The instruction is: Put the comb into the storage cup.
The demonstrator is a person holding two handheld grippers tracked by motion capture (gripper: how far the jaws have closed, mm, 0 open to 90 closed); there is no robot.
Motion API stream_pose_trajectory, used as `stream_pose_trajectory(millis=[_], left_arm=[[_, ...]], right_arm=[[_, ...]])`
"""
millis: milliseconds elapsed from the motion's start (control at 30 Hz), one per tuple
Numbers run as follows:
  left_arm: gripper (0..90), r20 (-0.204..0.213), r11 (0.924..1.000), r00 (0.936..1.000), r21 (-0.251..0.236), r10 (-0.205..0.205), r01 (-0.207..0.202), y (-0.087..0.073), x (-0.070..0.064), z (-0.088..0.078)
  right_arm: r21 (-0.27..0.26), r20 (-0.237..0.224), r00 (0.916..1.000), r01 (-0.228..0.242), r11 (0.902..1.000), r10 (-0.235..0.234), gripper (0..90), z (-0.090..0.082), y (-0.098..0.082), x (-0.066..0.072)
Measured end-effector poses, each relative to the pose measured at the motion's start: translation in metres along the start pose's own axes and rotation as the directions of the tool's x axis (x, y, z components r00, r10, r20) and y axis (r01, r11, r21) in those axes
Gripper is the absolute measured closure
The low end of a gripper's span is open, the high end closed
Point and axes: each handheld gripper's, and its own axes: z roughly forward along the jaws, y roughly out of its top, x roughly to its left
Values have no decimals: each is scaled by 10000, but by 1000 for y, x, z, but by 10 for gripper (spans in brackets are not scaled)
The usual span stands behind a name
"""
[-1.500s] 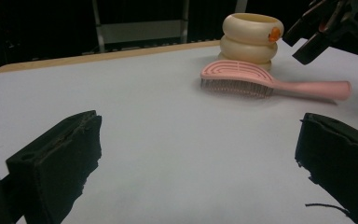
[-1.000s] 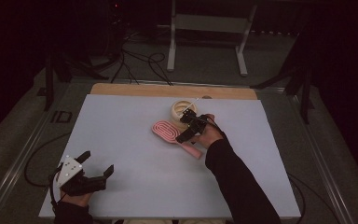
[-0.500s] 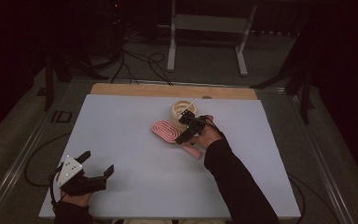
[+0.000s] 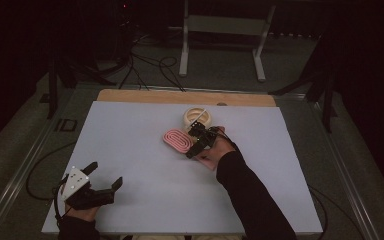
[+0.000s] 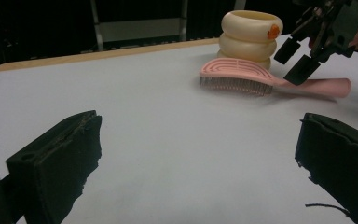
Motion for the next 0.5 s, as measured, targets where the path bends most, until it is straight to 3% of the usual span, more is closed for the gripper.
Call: stream_pose_trajectory(millis=[500], left_arm=[[9,-5,10000,10000,12,2,-2,0,0,0]], right_arm=[[281,-131,9999,-62,9996,66,76,12,1,5]])
